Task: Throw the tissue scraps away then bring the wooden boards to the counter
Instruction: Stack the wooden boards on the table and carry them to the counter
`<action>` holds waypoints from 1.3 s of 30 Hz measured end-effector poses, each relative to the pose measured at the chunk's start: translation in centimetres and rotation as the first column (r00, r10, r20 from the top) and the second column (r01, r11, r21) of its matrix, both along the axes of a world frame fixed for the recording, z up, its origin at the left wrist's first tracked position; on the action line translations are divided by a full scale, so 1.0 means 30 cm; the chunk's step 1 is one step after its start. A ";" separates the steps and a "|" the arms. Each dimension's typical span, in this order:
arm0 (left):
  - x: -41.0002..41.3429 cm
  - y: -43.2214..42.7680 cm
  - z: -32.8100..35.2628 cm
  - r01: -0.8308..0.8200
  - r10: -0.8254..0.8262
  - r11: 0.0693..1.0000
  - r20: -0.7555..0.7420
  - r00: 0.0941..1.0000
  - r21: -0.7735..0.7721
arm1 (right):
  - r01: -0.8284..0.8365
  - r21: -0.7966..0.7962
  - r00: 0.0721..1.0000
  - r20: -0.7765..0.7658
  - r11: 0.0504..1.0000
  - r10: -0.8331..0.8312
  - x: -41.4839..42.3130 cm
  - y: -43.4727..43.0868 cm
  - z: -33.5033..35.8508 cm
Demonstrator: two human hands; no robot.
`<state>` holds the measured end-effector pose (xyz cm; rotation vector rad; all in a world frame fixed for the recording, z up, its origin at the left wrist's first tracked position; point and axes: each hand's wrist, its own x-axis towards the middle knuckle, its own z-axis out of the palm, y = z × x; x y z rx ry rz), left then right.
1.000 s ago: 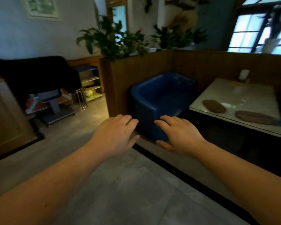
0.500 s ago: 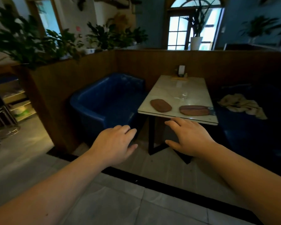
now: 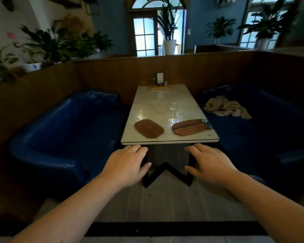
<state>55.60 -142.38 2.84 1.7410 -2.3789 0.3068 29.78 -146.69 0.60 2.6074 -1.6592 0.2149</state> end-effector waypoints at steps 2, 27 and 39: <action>0.015 -0.109 -0.005 0.024 -0.024 1.000 -0.006 1.000 0.007 | 0.051 0.019 0.999 0.017 0.998 -0.052 -0.005 -0.072 -0.012; -0.063 -1.324 -0.386 -0.213 0.271 0.939 -0.198 0.942 0.271 | 0.153 0.369 0.971 0.114 0.917 -0.208 -0.270 -1.322 -0.425; 0.261 -1.760 -0.639 -0.268 0.463 0.827 -0.330 0.823 0.494 | 0.136 0.631 0.883 0.272 0.764 -0.382 0.024 -1.732 -0.620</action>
